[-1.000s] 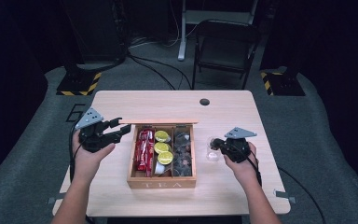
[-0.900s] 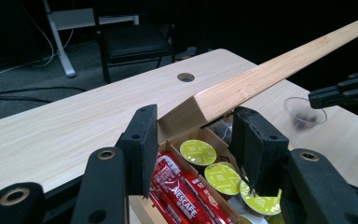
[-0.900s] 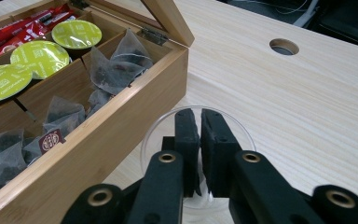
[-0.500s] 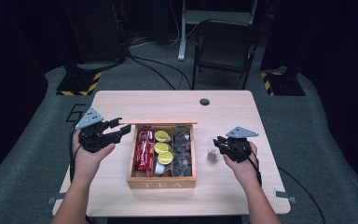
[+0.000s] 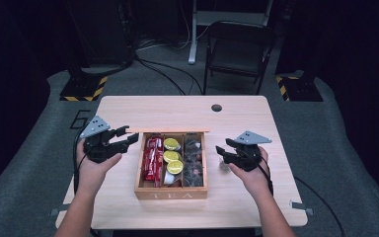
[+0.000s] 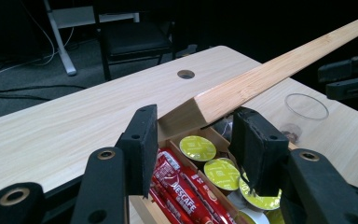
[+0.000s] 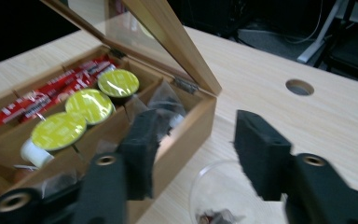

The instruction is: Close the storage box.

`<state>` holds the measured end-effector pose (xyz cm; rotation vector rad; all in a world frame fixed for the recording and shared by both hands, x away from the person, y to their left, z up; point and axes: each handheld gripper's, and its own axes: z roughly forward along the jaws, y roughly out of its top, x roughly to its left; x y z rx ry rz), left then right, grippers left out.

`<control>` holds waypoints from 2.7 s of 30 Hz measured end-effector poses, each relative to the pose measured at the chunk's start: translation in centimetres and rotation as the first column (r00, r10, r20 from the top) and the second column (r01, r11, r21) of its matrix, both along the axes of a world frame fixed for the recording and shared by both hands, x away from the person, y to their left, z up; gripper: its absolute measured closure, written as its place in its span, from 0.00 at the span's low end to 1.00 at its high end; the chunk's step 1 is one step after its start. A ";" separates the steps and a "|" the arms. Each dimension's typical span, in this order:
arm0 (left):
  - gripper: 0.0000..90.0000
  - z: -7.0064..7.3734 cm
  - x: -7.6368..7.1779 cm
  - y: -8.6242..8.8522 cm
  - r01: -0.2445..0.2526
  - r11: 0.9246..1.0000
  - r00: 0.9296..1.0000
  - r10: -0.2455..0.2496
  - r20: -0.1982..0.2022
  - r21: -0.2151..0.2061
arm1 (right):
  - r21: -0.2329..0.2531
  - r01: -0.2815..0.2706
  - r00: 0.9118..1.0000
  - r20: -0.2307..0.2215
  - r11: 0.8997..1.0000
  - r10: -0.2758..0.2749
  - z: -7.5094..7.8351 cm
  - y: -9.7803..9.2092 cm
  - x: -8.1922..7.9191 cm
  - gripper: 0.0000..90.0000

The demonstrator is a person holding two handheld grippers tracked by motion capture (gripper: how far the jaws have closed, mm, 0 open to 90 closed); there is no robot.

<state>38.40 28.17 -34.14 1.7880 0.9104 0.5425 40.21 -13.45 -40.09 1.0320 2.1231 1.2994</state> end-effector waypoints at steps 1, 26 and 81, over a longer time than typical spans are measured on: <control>0.57 0.0 0.0 0.0 0.001 1.000 1.000 -0.001 -0.002 0.001 | 0.002 0.000 1.000 0.007 1.000 0.000 0.2 0.2 -0.1 0.49; 0.57 -0.1 -0.4 -0.1 0.000 1.000 1.000 0.000 -0.008 0.015 | -0.061 -0.078 0.994 0.073 0.995 0.083 2.2 0.0 -1.2 0.25; 0.52 -2.7 -3.5 -0.3 0.056 0.994 0.998 -0.052 -0.042 0.097 | -0.008 -0.232 0.973 0.020 0.973 0.232 3.7 3.1 -3.5 0.59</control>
